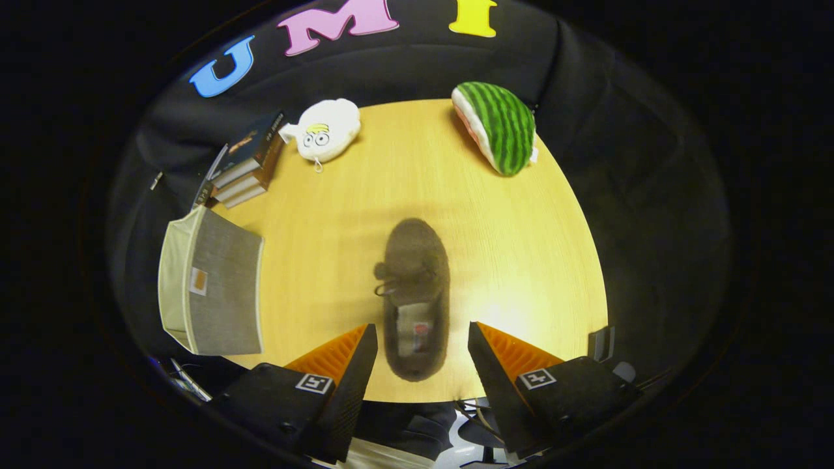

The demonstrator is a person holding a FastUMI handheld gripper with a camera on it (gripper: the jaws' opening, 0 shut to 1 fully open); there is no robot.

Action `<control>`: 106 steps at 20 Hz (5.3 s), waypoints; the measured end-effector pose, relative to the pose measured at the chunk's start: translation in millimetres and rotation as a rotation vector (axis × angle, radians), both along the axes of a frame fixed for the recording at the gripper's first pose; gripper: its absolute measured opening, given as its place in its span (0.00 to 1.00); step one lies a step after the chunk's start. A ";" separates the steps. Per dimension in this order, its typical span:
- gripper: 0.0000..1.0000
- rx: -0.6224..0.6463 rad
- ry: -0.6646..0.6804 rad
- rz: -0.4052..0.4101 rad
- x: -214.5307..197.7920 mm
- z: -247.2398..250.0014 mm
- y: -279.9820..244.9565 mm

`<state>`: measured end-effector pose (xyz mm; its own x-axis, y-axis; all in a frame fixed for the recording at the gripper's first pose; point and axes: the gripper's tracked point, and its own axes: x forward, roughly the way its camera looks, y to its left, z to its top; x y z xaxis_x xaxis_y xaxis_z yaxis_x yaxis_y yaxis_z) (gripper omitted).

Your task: Open the storage box then place both shoes into the box .Put the left shoe in first, then the right shoe, with the right side of both shoes facing outward in a uniform manner.

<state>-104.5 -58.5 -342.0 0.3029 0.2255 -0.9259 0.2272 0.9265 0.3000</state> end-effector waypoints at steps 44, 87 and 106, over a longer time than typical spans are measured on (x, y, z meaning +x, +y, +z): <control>0.07 0.273 -0.159 0.051 117.1 208.4 213.6; 0.99 0.174 -0.326 0.051 133.9 203.4 252.4; 0.98 -0.247 -0.932 -0.091 146.8 305.7 86.4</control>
